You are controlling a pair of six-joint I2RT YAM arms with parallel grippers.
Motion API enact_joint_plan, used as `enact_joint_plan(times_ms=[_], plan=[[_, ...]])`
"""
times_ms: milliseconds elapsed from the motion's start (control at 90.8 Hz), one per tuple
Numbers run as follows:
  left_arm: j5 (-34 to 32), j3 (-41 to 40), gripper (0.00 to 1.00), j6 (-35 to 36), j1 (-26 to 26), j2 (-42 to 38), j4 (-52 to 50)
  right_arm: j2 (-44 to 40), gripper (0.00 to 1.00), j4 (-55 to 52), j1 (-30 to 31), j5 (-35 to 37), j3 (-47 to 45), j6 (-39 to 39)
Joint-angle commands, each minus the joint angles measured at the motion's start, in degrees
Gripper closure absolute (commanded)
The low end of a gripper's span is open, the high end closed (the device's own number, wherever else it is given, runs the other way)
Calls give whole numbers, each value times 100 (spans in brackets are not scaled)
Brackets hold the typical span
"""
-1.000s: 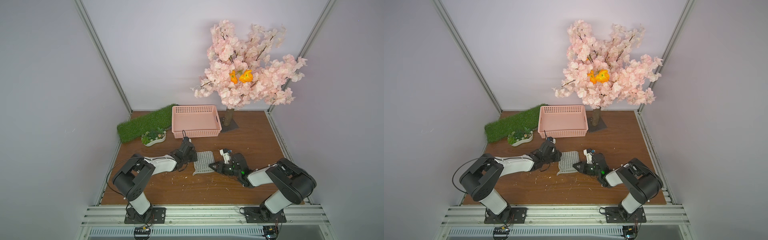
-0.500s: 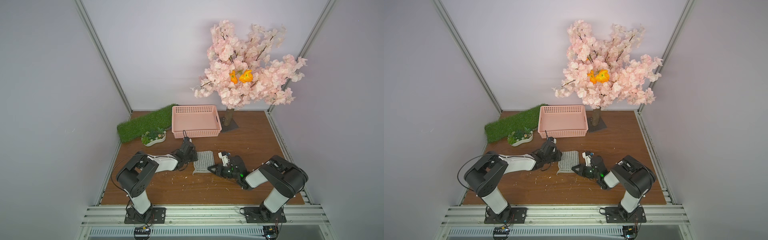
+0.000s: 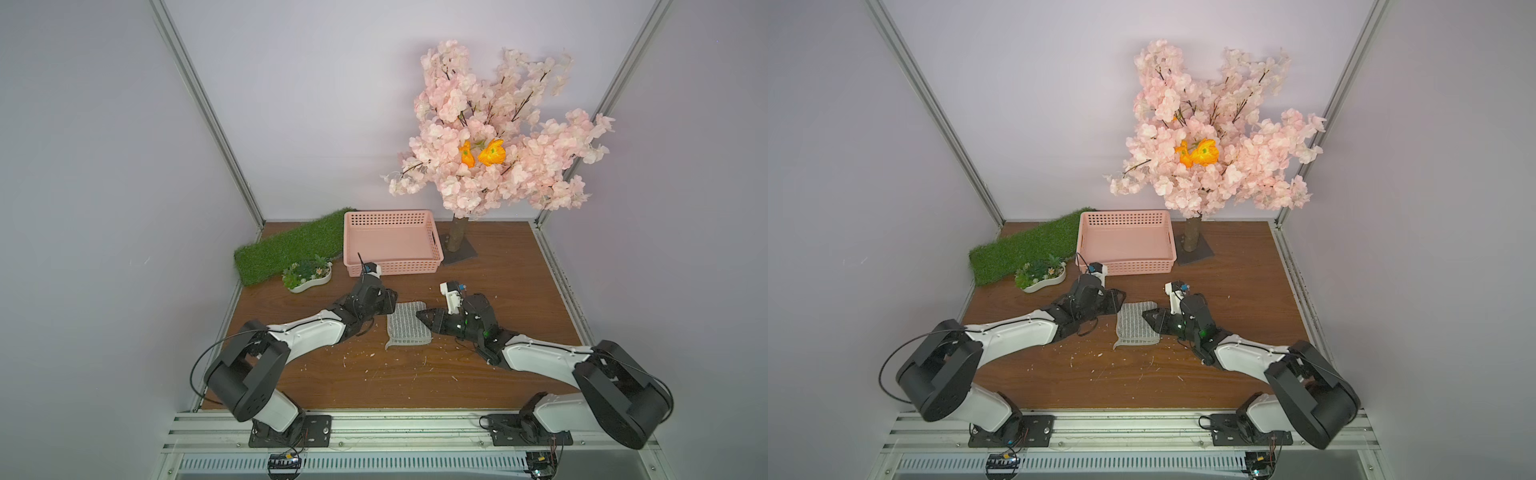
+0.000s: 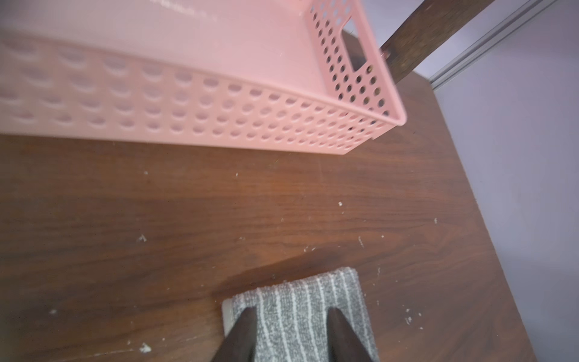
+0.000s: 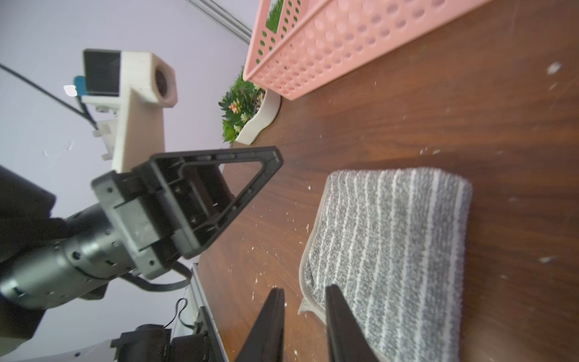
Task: Fold the square dishcloth
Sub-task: Smooth out the cleaning item at the center of the board, then reset both arms
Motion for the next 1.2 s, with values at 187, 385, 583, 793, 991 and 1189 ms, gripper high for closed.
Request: enact_joint_plan(times_ms=[187, 385, 583, 793, 991, 1189], plan=[[-1081, -506, 37, -28, 72, -1495, -622, -1225, 52, -2563, -506, 1842, 499, -932], [-2150, -1023, 31, 66, 72, -2502, -773, -1601, 18, -3303, -833, 2761, 748, -1281], [-3280, -1631, 19, 208, 72, -3308, -736, -1634, 1, -3717, -970, 3792, 1060, -1636], [-4091, -1929, 10, 260, 72, -3566, -721, -1827, 1, -3130, -980, 4846, 885, -2033], [-4698, -2085, 1, 484, 85, -3370, -362, -2950, 1, -660, -982, 5431, -663, -2515], [-4375, -2367, 1, 726, 611, -3215, 353, -3427, 1, 272, -1009, 6487, -1244, -3004]])
